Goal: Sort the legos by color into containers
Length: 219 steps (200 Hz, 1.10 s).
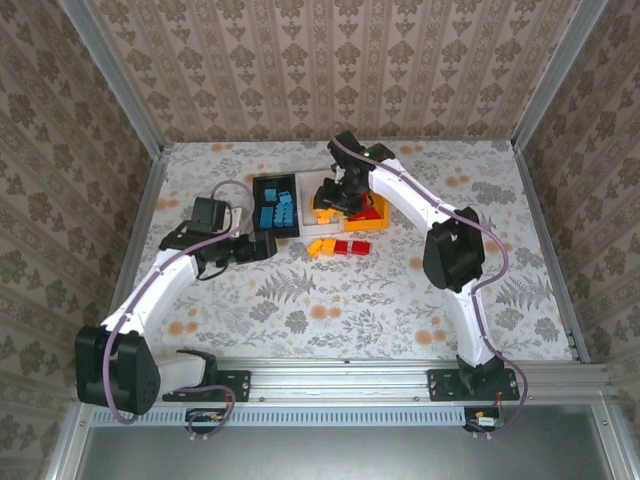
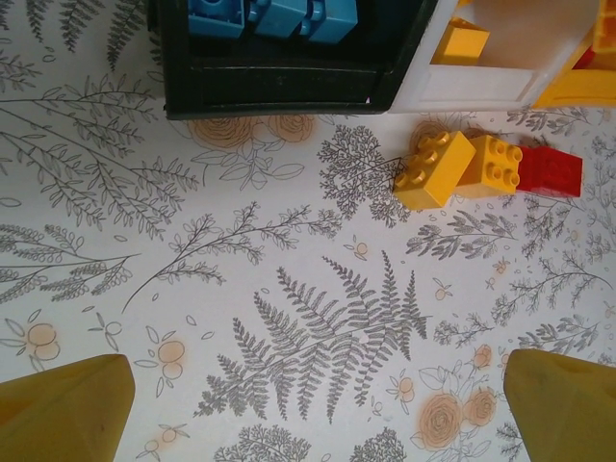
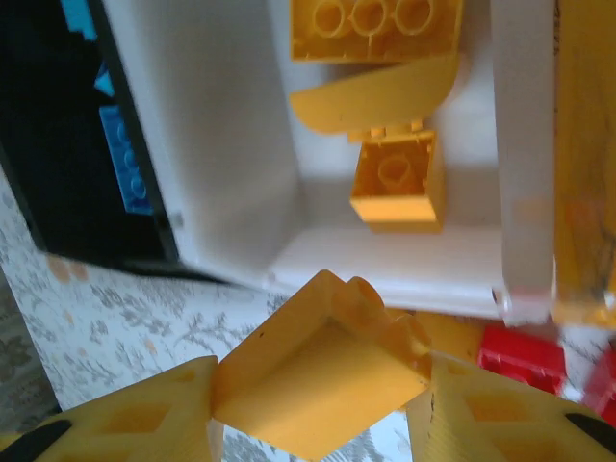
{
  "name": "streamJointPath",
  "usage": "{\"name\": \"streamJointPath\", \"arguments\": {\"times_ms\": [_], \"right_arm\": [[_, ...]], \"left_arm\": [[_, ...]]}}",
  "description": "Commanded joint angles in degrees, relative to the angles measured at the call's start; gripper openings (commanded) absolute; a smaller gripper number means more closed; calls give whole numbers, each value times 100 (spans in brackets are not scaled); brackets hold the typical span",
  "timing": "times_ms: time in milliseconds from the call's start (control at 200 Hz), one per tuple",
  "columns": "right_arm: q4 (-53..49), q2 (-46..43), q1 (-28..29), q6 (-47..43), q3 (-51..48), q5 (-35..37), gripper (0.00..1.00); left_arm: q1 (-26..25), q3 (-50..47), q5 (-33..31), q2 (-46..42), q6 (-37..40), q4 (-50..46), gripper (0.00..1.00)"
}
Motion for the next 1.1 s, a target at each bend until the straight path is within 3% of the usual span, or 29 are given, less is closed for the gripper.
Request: {"name": "streamJointPath", "arguments": {"times_ms": [0,100,235,425,580,765,1090], "right_arm": [[118,353,-75,373,429,-337,47],[42,595,-126,408,751,-336,50],[-60,815,-175,410,1065,-389,69],[-126,694,-175,319,1044,-409,71],[-173,219,-184,106,640,-297,71],[60,-1021,-301,-144,-940,-64,71],[955,-3206,-674,12,-4309,124,71]], "left_arm": [[44,-72,83,-162,194,-222,100],[48,-61,80,-213,293,-323,100],[54,-47,88,-215,369,-396,100],[-43,89,98,-9,566,-454,99],[-635,577,-143,591,945,-640,98],[-1519,1175,-536,1532,1291,-714,96],[-1841,2015,-739,2655,1713,-782,87]]}}
